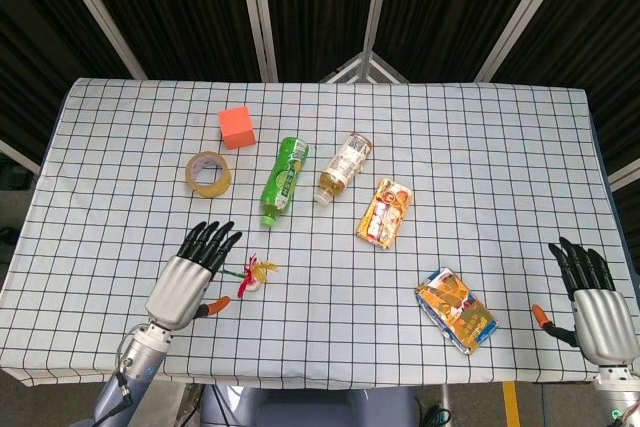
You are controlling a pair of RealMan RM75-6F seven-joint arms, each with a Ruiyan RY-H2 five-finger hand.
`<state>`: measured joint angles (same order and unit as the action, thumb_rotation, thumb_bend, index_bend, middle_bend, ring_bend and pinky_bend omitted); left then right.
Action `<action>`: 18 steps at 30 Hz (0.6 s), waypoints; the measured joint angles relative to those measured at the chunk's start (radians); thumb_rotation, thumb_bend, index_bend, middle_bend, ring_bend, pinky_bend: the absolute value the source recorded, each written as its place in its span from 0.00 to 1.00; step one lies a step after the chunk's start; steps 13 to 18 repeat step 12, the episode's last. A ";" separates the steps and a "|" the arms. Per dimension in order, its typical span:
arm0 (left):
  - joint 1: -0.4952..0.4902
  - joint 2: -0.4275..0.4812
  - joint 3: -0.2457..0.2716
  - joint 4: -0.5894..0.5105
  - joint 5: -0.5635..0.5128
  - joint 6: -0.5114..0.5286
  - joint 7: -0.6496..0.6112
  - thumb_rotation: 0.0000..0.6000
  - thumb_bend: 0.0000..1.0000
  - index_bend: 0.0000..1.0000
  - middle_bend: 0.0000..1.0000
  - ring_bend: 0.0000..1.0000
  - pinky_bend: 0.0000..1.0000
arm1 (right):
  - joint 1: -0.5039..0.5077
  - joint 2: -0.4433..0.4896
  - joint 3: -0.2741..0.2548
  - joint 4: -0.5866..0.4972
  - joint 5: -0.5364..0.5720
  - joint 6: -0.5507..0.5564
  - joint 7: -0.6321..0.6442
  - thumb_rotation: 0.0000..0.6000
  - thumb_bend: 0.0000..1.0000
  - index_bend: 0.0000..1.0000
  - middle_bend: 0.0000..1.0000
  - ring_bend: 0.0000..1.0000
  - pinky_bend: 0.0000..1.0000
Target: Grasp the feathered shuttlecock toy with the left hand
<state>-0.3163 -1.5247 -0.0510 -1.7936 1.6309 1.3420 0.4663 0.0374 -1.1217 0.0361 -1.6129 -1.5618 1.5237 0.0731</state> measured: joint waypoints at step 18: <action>0.149 0.272 0.108 0.008 0.026 0.167 -0.087 1.00 0.10 0.00 0.00 0.00 0.00 | 0.001 -0.001 -0.001 0.004 -0.002 0.000 -0.009 1.00 0.34 0.00 0.00 0.00 0.00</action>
